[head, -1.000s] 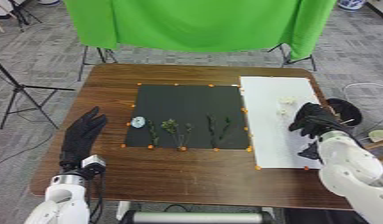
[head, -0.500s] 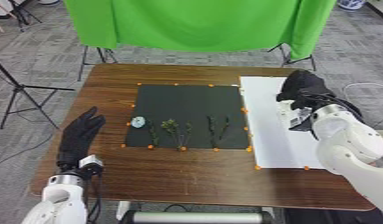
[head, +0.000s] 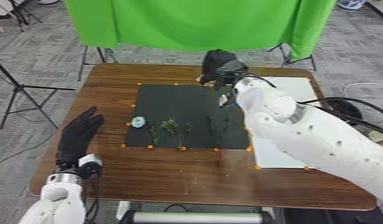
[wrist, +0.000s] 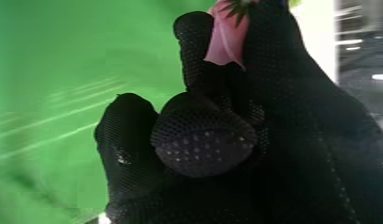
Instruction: Arrange flowers
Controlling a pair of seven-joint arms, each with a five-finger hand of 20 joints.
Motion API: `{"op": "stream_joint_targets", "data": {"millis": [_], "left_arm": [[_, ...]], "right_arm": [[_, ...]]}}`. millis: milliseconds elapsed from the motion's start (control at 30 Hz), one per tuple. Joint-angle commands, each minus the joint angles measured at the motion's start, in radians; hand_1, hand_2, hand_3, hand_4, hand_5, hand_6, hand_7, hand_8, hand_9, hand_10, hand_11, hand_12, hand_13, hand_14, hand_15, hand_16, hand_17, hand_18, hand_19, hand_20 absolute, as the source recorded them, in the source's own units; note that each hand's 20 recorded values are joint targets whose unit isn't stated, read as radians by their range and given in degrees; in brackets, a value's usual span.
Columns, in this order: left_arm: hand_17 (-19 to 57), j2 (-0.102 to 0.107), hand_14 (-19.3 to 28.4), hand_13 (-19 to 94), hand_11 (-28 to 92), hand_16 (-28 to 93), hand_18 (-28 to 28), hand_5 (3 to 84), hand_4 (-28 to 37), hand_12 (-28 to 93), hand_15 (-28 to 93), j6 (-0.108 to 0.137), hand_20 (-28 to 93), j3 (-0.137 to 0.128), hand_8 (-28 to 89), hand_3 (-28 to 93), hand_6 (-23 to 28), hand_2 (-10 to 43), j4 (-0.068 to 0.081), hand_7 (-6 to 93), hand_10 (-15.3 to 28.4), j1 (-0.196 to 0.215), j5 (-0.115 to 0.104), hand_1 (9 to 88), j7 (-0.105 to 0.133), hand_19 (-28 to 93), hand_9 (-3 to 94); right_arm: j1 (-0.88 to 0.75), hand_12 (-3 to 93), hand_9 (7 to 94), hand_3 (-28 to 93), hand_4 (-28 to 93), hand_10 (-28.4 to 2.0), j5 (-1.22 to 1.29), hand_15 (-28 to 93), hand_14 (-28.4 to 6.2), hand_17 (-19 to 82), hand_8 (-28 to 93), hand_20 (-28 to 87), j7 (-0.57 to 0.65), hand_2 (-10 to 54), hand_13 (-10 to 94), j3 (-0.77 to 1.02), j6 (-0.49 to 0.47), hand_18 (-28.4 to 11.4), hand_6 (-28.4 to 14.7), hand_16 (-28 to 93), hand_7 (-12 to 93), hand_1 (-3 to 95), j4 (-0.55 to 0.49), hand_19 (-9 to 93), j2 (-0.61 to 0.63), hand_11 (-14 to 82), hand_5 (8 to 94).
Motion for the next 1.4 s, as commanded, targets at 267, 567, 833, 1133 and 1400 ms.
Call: {"op": "stream_joint_targets", "data": {"millis": [267, 567, 833, 1133, 1400], "left_arm": [[7.7, 0.014, 14.6, 36, 16, 0, 9.6, 44.8, -28.3, 11, 10, 0.028, 16, 0.013, -7, 74, 2.0, -9.2, 0.002, 12.1, 12.9, -0.028, -0.016, 17.6, 0.036, 2, 45.0], [7.7, 0.005, 14.2, 36, 17, -1, 9.6, 44.4, -28.3, 11, 10, 0.029, 16, 0.053, -7, 74, 1.9, -9.5, 0.015, 12.6, 12.7, -0.062, -0.001, 17.8, 0.044, 2, 44.5], [7.7, -0.013, 14.3, 35, 16, 0, 9.5, 41.7, -28.3, 11, 10, 0.023, 16, 0.069, -7, 73, 2.7, -9.5, 0.02, 11.6, 12.3, -0.069, 0.001, 18.8, 0.039, 2, 41.9], [7.6, -0.019, 14.3, 34, 15, 0, 9.4, 41.7, -28.3, 11, 10, 0.006, 16, 0.083, -7, 72, 3.1, -9.5, 0.025, 11.0, 12.1, -0.079, 0.005, 19.0, 0.03, 2, 41.7], [7.6, -0.018, 14.4, 34, 15, 0, 9.4, 42.1, -28.3, 11, 10, -0.006, 16, 0.085, -7, 72, 3.1, -9.5, 0.027, 11.1, 12.1, -0.08, 0.007, 18.9, 0.02, 2, 41.7]], "right_arm": [[0.068, 33.6, 87.0, 65, -18, -10.1, -0.029, 61, -0.2, 68, 5, 58, -0.058, -9.5, 94, -0.135, -0.108, -11.2, 2.2, 29, 26, 57.4, 0.14, 93, -0.344, 4.2, 80.9], [0.029, 33.4, 86.9, 65, -18, -10.1, -0.065, 61, -0.2, 68, 5, 58, -0.044, -9.5, 94, -0.154, -0.153, -11.3, 2.4, 29, 26, 57.2, 0.223, 93, -0.402, 4.1, 80.8], [0.015, 32.9, 86.8, 65, -18, -10.0, -0.095, 61, -0.3, 68, 4, 58, -0.027, -9.5, 94, -0.164, -0.15, -11.4, 2.5, 29, 26, 57.2, 0.293, 93, -0.436, 3.9, 80.6], [0.016, 32.6, 86.7, 65, -18, -9.8, -0.12, 61, -0.3, 68, 4, 58, 0.008, -9.5, 94, -0.166, -0.117, -11.5, 2.6, 29, 26, 57.1, 0.341, 93, -0.459, 4.0, 80.5], [0.016, 32.2, 86.6, 65, -18, -9.8, -0.116, 61, -0.4, 67, 4, 58, 0.032, -9.5, 94, -0.166, -0.105, -11.7, 2.8, 29, 26, 56.8, 0.359, 93, -0.461, 3.8, 80.4]]}}
